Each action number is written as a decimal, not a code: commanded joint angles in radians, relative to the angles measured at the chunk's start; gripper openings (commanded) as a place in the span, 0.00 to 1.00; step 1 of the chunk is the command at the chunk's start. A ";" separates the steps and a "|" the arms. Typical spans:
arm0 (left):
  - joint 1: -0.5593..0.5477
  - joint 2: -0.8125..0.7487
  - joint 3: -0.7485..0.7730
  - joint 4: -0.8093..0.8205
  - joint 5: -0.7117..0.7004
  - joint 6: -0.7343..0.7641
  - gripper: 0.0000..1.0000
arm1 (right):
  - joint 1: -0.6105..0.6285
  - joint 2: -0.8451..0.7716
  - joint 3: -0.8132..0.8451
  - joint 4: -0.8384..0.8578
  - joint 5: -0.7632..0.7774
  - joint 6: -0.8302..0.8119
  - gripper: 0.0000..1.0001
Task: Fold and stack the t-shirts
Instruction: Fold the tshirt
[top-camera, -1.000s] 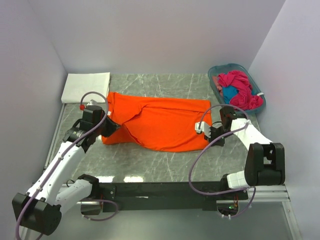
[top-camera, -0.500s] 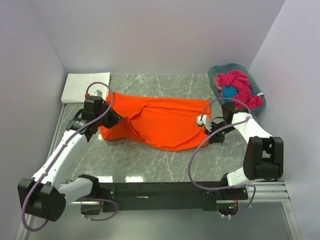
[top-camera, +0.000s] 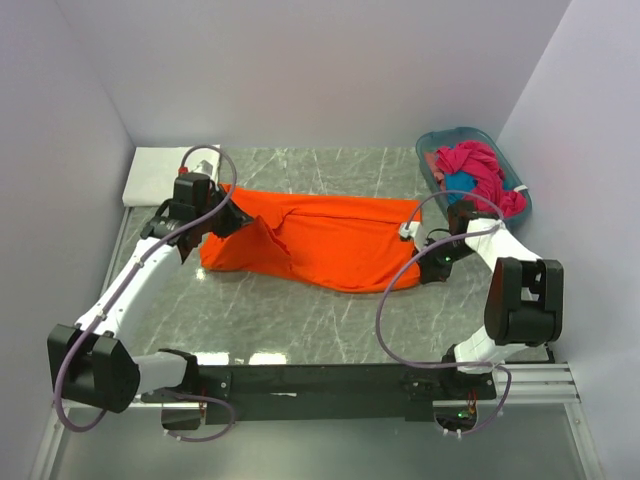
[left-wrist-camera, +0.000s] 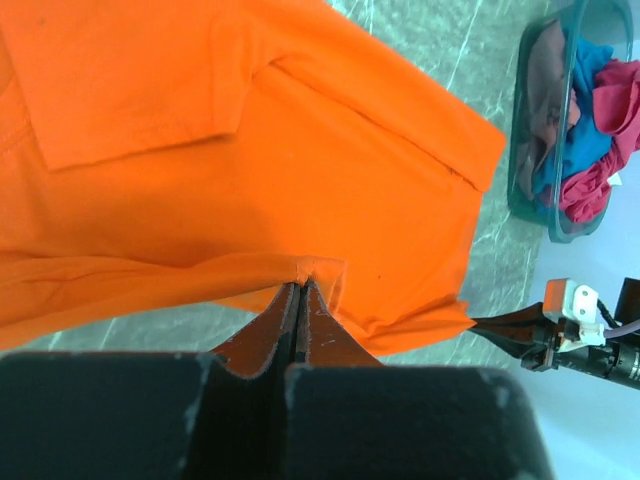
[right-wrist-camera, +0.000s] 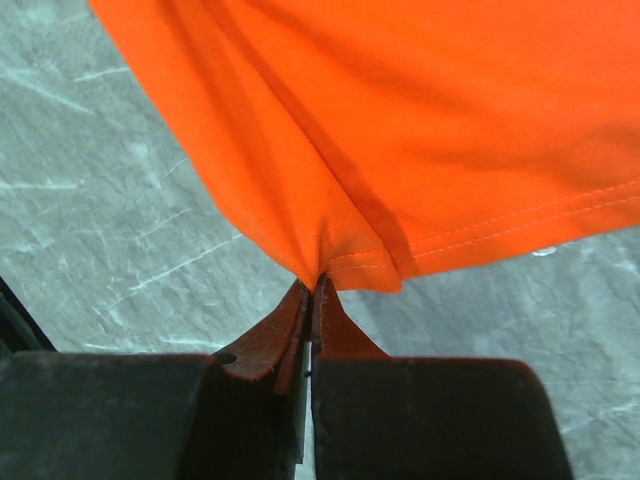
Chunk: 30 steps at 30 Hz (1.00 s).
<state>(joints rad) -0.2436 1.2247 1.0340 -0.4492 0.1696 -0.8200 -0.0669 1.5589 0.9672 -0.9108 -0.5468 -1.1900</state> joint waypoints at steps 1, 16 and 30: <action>0.013 0.016 0.069 0.069 0.007 0.032 0.00 | -0.020 0.021 0.071 0.023 -0.030 0.052 0.00; 0.041 0.183 0.196 0.121 0.047 0.025 0.00 | -0.039 0.107 0.174 0.062 -0.008 0.185 0.00; 0.063 0.236 0.256 0.107 0.045 0.048 0.00 | -0.053 0.145 0.212 0.108 0.008 0.259 0.00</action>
<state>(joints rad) -0.1902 1.4559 1.2488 -0.3683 0.2054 -0.8005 -0.1089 1.6958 1.1343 -0.8276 -0.5354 -0.9565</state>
